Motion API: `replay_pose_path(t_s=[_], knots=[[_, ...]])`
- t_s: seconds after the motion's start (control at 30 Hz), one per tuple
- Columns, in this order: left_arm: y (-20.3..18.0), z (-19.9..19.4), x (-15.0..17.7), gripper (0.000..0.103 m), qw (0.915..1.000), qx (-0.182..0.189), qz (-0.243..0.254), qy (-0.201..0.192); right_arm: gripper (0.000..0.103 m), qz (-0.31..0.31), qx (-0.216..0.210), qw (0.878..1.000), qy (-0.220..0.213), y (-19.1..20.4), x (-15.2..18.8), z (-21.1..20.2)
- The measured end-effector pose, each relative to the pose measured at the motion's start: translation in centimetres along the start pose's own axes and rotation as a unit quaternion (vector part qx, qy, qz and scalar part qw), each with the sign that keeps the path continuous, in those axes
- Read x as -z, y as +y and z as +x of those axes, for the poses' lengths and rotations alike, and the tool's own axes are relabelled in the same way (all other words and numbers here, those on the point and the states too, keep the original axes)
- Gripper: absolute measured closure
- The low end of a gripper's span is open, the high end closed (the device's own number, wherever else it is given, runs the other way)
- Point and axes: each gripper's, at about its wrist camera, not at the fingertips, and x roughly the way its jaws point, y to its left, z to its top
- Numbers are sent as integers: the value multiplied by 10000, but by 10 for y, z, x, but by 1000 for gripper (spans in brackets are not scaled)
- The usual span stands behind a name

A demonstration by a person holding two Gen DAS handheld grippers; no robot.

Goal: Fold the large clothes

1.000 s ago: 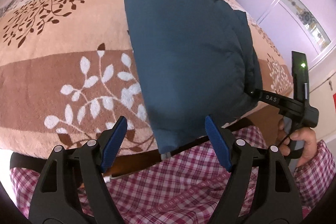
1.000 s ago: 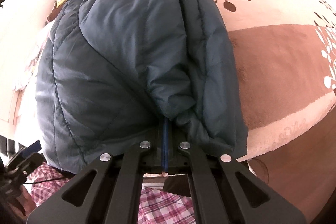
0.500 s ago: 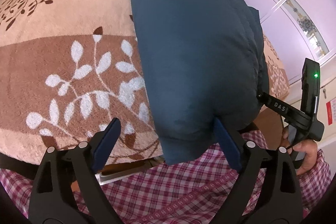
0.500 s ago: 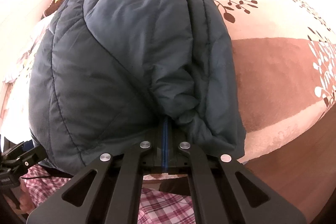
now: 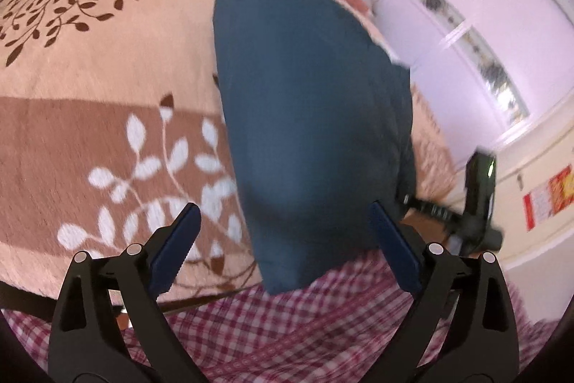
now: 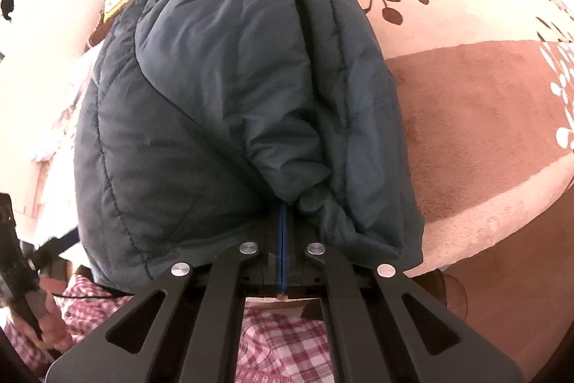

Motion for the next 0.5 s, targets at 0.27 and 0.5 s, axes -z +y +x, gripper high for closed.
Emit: replay_pose_path(t_s=[0.27,0.5], knots=[[-1,39,-31,9,9986,231,-466,122,101,73,-382,9992,-38,-13,-14,-35],[-7,65,-33,9,9984,290,-298,384,21,162,-236,9932,-1125,-30,-46,-89]])
